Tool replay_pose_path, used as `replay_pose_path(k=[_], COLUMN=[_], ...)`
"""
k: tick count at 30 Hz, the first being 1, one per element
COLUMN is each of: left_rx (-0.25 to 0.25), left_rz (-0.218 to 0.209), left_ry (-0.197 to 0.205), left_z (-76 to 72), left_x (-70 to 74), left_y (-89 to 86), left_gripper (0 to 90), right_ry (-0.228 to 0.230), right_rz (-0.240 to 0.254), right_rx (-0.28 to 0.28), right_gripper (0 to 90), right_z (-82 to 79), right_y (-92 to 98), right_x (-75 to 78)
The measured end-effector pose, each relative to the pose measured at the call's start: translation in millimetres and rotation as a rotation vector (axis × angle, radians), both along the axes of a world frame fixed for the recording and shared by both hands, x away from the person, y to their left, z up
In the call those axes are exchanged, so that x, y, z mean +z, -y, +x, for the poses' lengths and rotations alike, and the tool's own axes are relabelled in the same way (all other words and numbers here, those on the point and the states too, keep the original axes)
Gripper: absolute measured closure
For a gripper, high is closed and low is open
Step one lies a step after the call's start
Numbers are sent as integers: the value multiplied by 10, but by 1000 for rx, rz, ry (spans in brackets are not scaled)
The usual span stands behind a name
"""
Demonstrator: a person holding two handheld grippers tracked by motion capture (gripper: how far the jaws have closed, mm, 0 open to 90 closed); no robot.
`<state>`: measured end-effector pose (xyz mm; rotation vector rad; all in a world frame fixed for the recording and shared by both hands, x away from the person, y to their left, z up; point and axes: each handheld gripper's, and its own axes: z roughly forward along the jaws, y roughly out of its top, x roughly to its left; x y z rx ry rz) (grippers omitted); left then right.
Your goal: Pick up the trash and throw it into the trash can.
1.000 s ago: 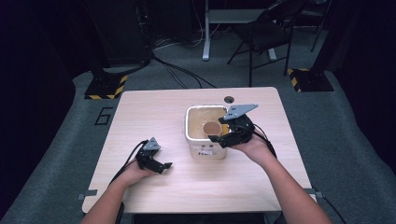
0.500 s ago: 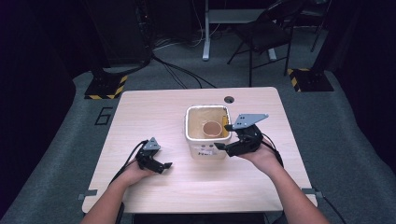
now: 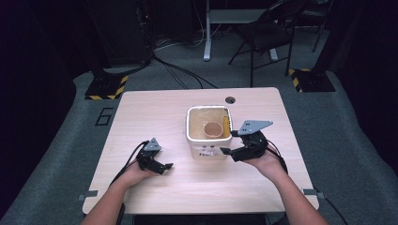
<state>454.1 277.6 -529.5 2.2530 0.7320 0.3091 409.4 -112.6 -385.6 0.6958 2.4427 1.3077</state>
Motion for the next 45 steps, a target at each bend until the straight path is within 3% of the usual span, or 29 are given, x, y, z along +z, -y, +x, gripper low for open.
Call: replay_pose_path(k=[10,17,23,33,45], left_rx=[0,0,0,-1,0], left_rz=[0,0,0,1,0], left_ry=[0,0,1,1,0], left_z=[0,0,0,1,0], left_x=[0,0,0,1,0], left_y=[0,0,0,-1,0], left_gripper=[17,17,17,17,17], right_ry=[-15,-24,-50,-67,-114], right_rz=[-50,-18,-25,-87,-106], right_rx=[-44,-24,-44,-69,-104], right_gripper=[239,246,246,251,251], right_z=[-21,-65,-85,-63,-37], right_y=[5,75,132,221,295], right_x=[-308,-387,-532,-787,-1022])
